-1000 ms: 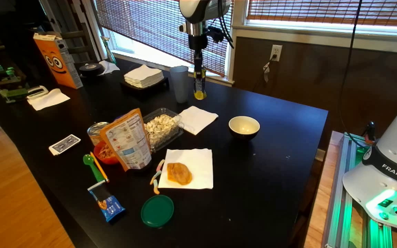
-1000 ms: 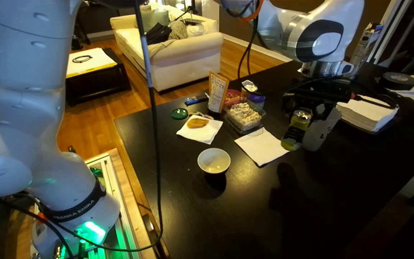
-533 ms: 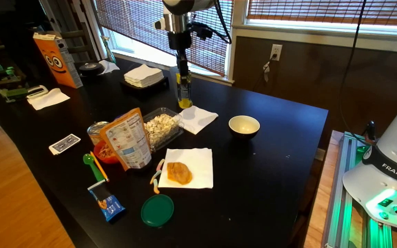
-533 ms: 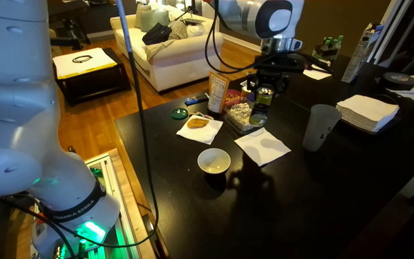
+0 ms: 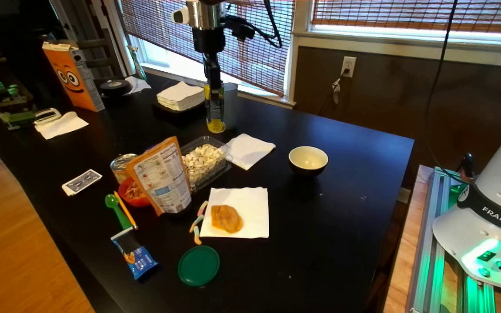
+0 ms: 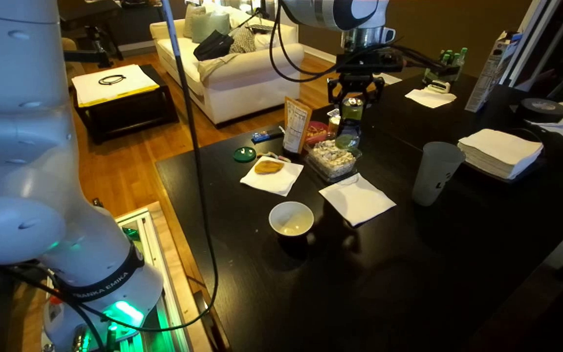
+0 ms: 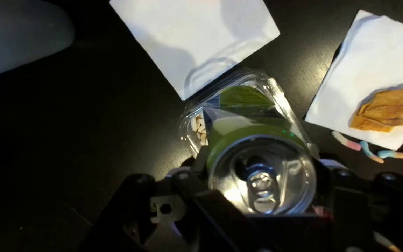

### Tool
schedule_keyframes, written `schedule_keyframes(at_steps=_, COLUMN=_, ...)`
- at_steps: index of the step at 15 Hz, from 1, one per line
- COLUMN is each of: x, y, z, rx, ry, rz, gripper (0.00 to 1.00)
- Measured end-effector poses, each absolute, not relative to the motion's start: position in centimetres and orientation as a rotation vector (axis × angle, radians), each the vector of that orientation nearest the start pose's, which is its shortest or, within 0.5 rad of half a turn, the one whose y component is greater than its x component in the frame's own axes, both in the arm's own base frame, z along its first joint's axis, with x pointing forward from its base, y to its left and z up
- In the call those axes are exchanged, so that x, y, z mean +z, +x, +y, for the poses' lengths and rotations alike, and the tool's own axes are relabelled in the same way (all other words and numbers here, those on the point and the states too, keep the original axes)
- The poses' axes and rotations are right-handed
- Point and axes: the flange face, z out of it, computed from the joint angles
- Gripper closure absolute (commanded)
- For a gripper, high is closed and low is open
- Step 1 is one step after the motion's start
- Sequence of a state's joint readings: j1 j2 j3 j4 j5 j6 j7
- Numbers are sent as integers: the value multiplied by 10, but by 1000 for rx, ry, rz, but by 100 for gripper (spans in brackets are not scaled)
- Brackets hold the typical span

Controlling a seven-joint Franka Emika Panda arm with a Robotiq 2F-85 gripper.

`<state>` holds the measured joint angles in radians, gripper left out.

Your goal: Move the can to the left

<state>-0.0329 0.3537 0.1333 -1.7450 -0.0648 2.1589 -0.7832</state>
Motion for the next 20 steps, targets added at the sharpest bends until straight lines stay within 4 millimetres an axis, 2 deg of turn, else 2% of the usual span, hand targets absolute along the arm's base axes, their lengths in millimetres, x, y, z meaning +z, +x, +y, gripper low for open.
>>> schedule_keyframes(at_steps=7, x=421, y=685, z=59, rx=-295, ry=-2843, rz=-1324, gripper=68)
schedule_keyframes(at_steps=9, x=424, y=697, z=59, rx=-354, ry=-2843, rz=-1296, gripper=68)
schedule_keyframes(at_steps=12, x=407, y=717, z=62, rx=-406, ry=-2849, rz=-1268, gripper=68)
schedule_keyframes(at_steps=19, x=341, y=762, z=77, rx=-420, ry=-2865, rz=-1243, gripper=68)
schedule_keyframes(at_steps=20, x=332, y=767, z=83, rx=-417, ry=-2871, rz=-1265, gripper=43)
